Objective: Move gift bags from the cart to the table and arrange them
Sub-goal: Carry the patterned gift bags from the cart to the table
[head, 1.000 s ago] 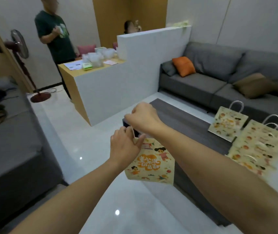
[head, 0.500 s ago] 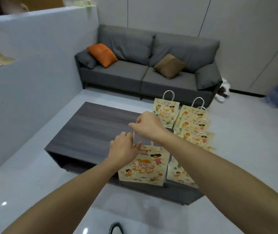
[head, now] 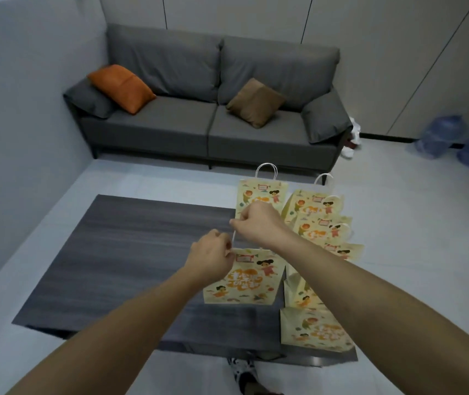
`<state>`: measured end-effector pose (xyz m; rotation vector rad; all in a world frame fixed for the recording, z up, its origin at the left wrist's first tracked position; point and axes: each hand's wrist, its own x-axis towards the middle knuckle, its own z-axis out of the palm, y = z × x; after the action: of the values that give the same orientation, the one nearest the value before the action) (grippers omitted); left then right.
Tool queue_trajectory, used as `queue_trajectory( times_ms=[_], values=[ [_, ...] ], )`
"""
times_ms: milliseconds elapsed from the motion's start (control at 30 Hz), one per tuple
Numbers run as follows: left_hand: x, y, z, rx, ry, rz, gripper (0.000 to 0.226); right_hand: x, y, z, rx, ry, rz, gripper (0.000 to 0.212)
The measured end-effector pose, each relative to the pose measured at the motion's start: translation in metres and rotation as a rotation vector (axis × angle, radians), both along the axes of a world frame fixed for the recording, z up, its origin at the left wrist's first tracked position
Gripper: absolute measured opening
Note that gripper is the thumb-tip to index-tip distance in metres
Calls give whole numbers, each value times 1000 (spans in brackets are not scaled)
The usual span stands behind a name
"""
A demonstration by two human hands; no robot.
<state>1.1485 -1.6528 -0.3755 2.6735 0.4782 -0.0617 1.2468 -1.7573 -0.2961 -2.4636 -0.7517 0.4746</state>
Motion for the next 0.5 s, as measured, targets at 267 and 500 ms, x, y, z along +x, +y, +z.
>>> queue_trajectory(
  times_ms=[267,500],
  values=[
    [110,30,-46,42,175,19,40,104,38,-53,-69,64,65,43],
    [185,49,-87,-59,206,-7,44,177,56,-96,-131,103,84,43]
  ],
)
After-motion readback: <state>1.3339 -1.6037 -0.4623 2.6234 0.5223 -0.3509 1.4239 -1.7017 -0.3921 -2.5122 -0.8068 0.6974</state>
